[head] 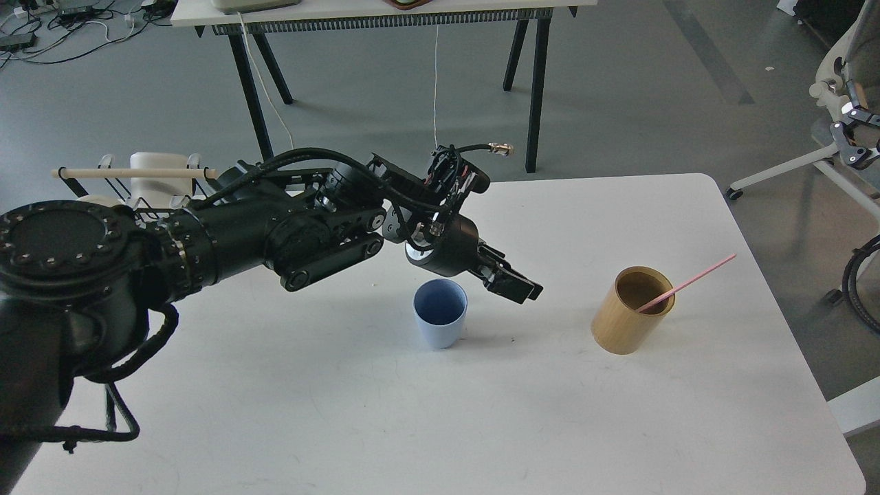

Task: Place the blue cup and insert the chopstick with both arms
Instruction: 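Withdraw the left gripper up and away from the blue cup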

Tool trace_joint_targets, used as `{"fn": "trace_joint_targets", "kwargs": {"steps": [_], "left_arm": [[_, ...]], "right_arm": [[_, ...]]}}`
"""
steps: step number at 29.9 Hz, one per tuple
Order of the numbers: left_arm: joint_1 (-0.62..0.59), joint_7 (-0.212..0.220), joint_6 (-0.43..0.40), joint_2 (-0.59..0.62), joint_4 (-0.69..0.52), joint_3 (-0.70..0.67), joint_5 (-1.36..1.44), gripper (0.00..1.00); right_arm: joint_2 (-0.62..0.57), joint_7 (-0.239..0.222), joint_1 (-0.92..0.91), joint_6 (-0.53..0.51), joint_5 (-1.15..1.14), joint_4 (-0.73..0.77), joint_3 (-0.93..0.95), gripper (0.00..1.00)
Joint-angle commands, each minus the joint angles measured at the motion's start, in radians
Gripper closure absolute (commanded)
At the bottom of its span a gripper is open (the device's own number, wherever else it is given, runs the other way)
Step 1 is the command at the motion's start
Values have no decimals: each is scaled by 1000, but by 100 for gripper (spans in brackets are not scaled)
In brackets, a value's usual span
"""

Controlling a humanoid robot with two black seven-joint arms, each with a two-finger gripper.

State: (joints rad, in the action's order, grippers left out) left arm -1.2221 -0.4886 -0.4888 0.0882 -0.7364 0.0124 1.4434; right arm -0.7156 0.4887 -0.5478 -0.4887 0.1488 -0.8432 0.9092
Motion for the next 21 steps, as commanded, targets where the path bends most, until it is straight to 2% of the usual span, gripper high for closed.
{"fn": "trace_joint_targets", "kwargs": {"steps": [1, 6, 9, 16, 21], "left_arm": [[79, 0, 0, 94, -43, -179, -86, 5], [243, 0, 0, 142, -73, -472, -205, 4], [334, 0, 0, 153, -115, -627, -250, 4], [493, 0, 0, 196, -248, -914, -350, 4], [533, 0, 0, 231, -279, -993, -419, 4]], "right_arm": [[-1, 0, 0, 0, 9, -62, -1, 0], [-16, 0, -3, 0, -8, -100, -24, 0], [-34, 0, -17, 0, -92, -102, -43, 0], [-140, 0, -64, 0, -542, -152, -43, 0], [-261, 0, -75, 0, -884, -322, -43, 0]]}}
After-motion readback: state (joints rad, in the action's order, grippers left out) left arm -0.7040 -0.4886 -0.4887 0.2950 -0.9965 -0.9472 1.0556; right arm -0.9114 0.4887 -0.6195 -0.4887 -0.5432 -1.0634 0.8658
